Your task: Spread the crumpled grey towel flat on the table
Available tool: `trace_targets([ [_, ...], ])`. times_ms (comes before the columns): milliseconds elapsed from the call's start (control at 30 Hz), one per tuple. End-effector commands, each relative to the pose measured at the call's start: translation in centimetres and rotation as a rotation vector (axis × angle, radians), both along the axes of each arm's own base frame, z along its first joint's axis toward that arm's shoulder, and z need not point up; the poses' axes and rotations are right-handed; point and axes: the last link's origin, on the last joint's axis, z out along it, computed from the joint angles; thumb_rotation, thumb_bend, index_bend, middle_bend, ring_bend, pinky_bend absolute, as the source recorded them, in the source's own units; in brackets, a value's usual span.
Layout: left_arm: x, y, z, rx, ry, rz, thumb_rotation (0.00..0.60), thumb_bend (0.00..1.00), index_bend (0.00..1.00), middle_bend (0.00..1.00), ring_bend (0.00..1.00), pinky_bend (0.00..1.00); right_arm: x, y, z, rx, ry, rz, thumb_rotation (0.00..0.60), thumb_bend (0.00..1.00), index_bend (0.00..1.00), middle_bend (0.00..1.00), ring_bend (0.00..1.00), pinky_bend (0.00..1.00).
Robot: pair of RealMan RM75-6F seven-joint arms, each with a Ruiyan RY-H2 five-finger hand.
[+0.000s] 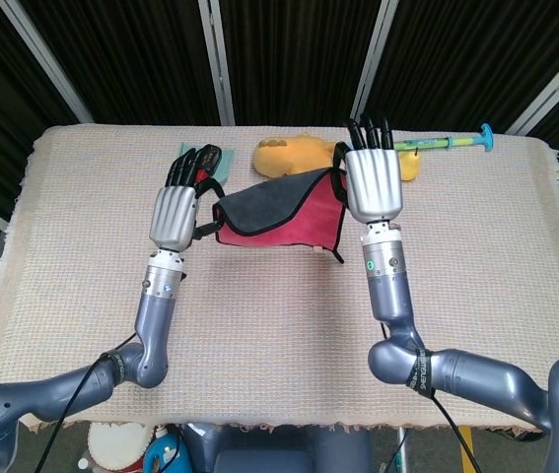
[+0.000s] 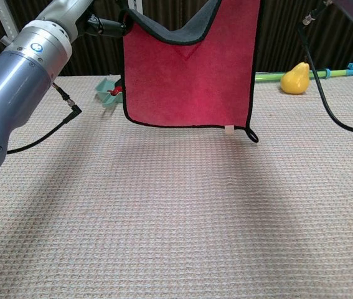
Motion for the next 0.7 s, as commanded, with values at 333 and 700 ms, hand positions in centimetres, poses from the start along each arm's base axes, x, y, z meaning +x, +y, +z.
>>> trace_targets([
  [333, 1.3, 1.8, -0.4, 0.001, 0.023, 0.011, 0.600, 0.44, 0.53, 0.06, 0.00, 0.07, 0.7, -2.5, -1.3, 0.011, -0.010, 0.000, 0.600, 0.55, 0.66, 0.22, 0.12, 0.07],
  [700, 1.6, 3.2, -1.7, -0.011, 0.045, 0.022, 0.600, 0.44, 0.52, 0.06, 0.00, 0.07, 0.2, -4.0, -1.6, -0.003, -0.006, -0.005, 0.600, 0.55, 0.67, 0.22, 0.12, 0.07],
])
